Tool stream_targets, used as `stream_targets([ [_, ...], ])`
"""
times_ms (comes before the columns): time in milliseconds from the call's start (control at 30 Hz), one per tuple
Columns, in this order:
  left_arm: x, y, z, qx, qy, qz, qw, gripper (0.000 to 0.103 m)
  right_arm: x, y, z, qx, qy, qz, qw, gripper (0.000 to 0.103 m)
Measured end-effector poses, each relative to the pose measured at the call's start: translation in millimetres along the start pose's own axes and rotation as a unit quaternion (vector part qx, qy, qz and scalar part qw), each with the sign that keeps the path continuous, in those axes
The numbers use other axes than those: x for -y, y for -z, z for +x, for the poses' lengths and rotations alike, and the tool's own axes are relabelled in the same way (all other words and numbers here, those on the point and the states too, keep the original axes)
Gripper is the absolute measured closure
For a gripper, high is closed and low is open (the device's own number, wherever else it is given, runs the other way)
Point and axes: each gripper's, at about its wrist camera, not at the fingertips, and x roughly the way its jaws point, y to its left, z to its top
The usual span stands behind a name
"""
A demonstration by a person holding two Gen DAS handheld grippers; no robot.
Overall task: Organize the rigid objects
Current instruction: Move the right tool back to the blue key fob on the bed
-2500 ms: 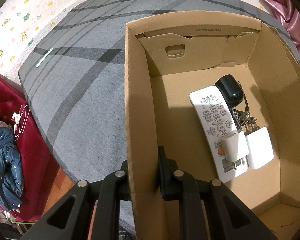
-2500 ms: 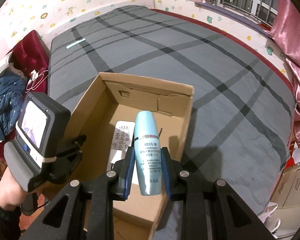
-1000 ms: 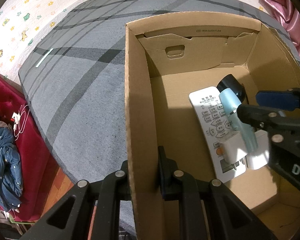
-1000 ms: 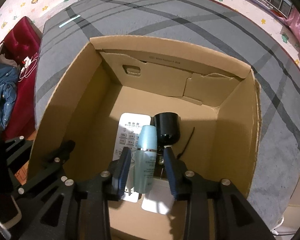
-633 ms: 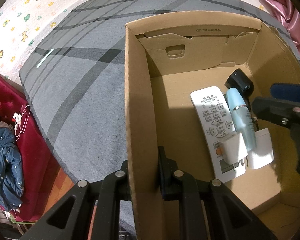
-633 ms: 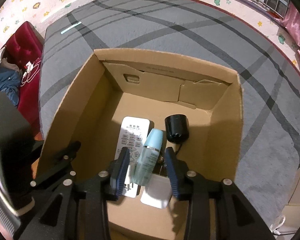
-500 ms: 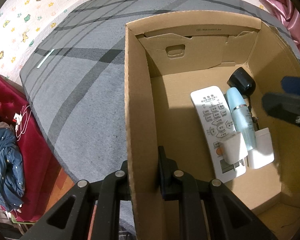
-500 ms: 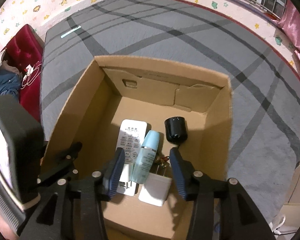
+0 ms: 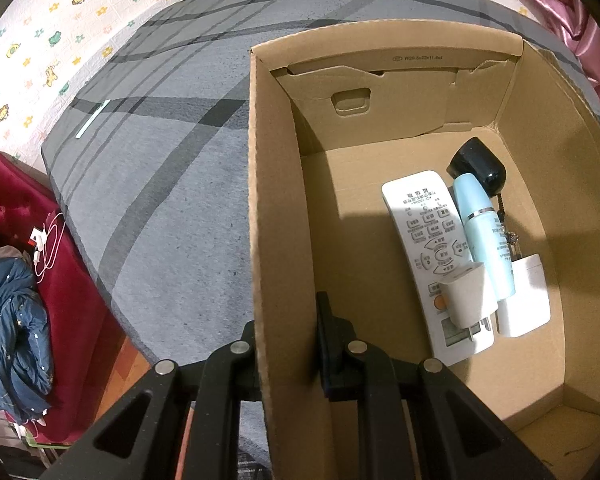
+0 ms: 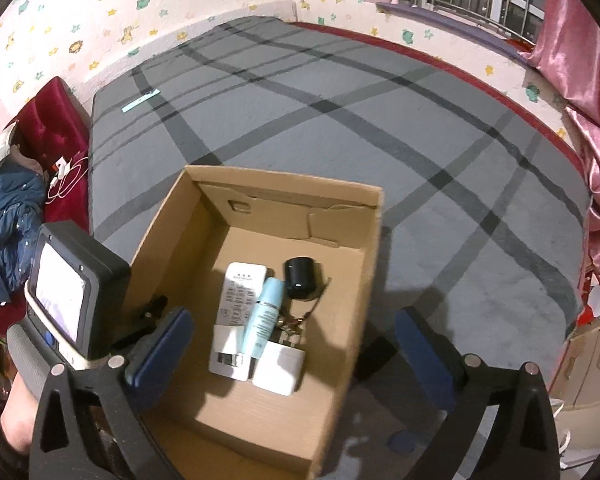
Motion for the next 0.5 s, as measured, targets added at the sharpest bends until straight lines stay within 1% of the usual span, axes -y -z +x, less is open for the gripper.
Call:
stream_targets([
  [200,2,0,-1,0.000,-0.002,0.001,1.0000,0.086,25,9,-18,0.007,0.026,0.010,1.000,0.000],
  [500,2,-1,0,-0.001,-0.004,0.001,1.0000,0.086,65,29,-32,0.009,0.054,0.031,0.998,0.000],
])
